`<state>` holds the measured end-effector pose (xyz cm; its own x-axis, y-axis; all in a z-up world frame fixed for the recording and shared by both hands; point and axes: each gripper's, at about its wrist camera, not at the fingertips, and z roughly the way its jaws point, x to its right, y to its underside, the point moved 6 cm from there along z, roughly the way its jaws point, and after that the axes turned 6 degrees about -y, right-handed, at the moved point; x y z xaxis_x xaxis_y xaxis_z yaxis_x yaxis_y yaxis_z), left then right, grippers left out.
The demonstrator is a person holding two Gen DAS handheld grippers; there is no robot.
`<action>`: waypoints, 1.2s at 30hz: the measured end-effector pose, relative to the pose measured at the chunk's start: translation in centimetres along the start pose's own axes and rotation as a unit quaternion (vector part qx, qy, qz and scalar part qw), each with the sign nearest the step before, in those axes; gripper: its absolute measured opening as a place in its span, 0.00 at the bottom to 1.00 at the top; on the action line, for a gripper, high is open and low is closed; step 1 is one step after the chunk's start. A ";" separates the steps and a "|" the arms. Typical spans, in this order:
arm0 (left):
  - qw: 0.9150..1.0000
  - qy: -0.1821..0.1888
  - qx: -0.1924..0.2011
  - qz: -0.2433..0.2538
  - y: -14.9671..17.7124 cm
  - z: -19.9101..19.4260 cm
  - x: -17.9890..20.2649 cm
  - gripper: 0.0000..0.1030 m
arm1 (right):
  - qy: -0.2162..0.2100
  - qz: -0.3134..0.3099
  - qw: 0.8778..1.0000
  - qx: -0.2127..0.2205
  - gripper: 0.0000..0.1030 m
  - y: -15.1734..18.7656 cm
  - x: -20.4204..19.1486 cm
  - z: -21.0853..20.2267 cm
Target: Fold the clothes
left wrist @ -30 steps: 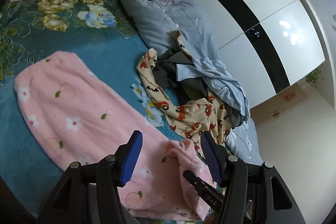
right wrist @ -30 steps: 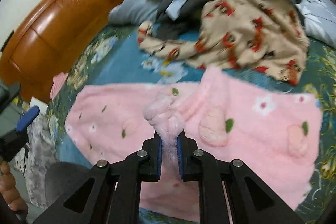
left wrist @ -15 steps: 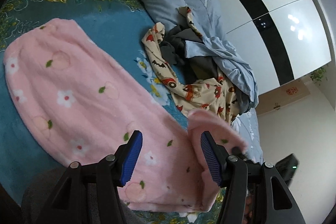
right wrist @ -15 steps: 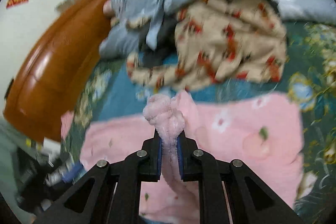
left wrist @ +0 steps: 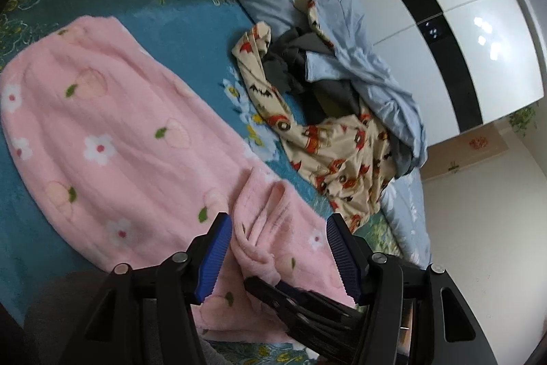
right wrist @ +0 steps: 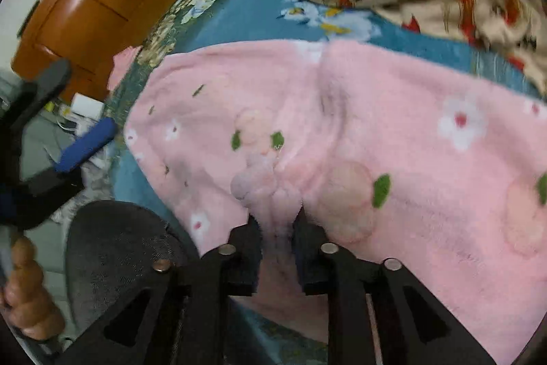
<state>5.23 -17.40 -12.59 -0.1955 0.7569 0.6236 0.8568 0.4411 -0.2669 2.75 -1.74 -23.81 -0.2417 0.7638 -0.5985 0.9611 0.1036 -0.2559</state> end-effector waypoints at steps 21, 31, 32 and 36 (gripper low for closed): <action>0.998 0.049 0.020 -0.034 -1.6 0.4 -0.9 0.60 | 0.102 0.045 0.994 0.014 0.37 -7.9 4.3 1.7; 0.995 0.065 0.035 -0.066 -2.4 -0.9 -3.4 0.60 | 0.037 0.053 0.996 0.060 0.11 -9.2 2.7 -1.7; 0.995 0.065 0.036 -0.068 -2.5 -1.0 -3.6 0.60 | 0.034 0.047 0.997 0.059 0.11 -9.4 2.2 -1.6; 0.994 0.062 0.051 -0.077 -3.5 -2.4 -4.9 0.60 | 0.073 0.040 0.996 0.013 0.11 -9.1 2.7 1.7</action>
<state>4.37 -23.78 -12.94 -0.2547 0.6145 0.7467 0.7672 0.5984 -0.2308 -6.87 -1.68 -24.34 -0.1403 0.8533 -0.5021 0.9722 0.0229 -0.2329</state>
